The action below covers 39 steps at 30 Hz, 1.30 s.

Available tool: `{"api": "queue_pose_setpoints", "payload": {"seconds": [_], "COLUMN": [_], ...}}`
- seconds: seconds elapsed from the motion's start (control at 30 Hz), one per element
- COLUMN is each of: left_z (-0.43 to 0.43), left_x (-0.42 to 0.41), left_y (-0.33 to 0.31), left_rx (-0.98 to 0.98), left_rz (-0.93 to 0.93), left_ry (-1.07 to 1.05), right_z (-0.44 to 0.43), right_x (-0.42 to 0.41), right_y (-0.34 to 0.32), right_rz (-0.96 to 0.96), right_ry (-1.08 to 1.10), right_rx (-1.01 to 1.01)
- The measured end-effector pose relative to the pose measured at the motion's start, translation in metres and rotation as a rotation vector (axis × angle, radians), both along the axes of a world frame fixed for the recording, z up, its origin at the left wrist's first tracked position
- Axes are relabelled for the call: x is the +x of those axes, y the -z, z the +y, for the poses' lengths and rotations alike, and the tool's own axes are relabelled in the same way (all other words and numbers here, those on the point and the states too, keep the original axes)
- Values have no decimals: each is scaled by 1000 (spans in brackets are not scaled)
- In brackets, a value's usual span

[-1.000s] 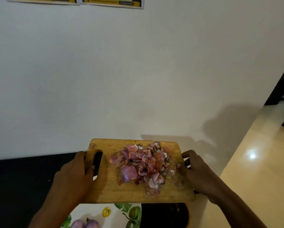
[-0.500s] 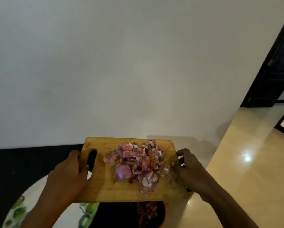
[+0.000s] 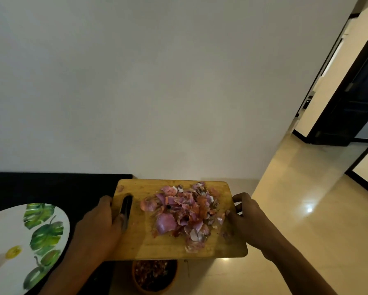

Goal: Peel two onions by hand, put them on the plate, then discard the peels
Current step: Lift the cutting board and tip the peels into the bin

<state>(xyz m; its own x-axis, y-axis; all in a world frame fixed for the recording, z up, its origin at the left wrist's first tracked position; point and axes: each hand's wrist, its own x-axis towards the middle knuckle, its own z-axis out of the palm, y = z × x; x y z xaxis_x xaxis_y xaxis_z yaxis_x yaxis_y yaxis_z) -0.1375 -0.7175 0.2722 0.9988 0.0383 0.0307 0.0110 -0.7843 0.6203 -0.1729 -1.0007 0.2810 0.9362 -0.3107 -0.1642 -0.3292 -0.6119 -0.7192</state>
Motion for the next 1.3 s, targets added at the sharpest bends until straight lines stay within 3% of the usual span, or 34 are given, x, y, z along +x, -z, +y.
{"api": "queue_pose_setpoints", "payload": {"seconds": [0.3, 0.63, 0.9, 1.0, 1.2, 1.3], "left_z": [-52, -113, -143, -143, -126, -125], "left_x": [56, 128, 167, 169, 180, 185], "left_y": [55, 162, 339, 418, 557, 604], "left_rx": [-147, -249, -369, -323, -252, -334], "left_rz": [86, 264, 373, 382, 457, 466], "left_ry": [-49, -106, -313, -392, -430, -429], "right_z": [-32, -75, -101, -99, -83, -76], "right_x": [49, 111, 151, 159, 172, 172], "right_y": [57, 177, 357, 432, 553, 597], "right_rz": [79, 186, 220, 235, 222, 226], "right_ry": [106, 202, 176, 143, 139, 156], "right_rx": [63, 103, 132, 129, 173, 185]}}
